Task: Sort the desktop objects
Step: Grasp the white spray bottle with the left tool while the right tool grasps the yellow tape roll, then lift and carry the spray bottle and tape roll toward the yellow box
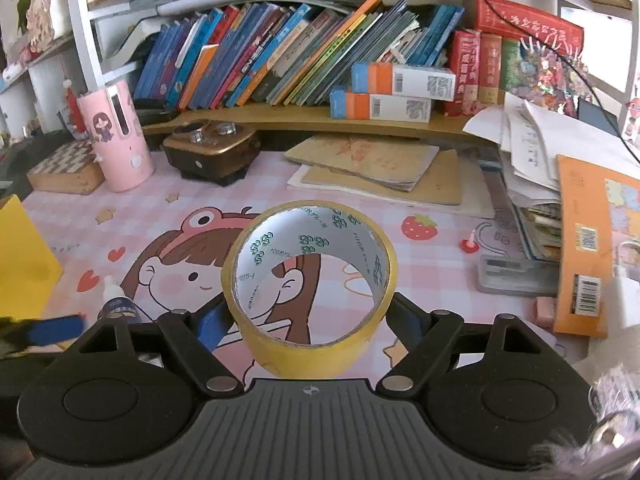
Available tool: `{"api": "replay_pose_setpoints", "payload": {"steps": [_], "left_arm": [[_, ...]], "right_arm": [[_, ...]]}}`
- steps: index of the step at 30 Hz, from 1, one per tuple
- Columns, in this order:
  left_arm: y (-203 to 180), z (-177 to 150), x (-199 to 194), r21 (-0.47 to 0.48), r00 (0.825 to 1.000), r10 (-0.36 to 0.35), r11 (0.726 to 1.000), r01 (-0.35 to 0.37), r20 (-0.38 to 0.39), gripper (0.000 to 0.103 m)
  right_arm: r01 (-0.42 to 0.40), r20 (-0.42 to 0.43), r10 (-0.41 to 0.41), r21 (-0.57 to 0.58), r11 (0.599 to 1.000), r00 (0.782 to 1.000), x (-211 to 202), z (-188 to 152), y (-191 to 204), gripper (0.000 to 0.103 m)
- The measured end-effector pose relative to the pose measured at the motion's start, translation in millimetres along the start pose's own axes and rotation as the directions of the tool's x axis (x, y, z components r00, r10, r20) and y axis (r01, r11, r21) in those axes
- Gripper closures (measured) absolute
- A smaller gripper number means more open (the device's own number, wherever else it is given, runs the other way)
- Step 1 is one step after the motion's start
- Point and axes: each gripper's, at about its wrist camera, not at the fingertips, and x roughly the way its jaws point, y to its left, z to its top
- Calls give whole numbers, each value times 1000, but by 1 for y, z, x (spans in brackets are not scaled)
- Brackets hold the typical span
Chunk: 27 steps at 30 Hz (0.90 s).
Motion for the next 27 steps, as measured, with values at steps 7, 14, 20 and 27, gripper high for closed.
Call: {"api": "replay_pose_setpoints", "payload": {"steps": [7,14,20,27], "left_arm": [[1,-9,17,17,997,58,998,-57,-48,31],[13,-14,10,-11,997,80,997,-80,-9,65],[17,-13,4,26,999,31,999,-31,-26,72],[29,-15,-34,-54,997,-68,996,70,31,72]], "right_arm": [[-3,10,3,-11,1000,1000,-13,-3,-1,22],[-17,-10,16,-26,1000,1000,-12,-8,5,22],[-29,-12,28,-36,999,1000,-16,-12,9,22],[-67,-35,65,-45,997,997,-27,-19,12,22]]}}
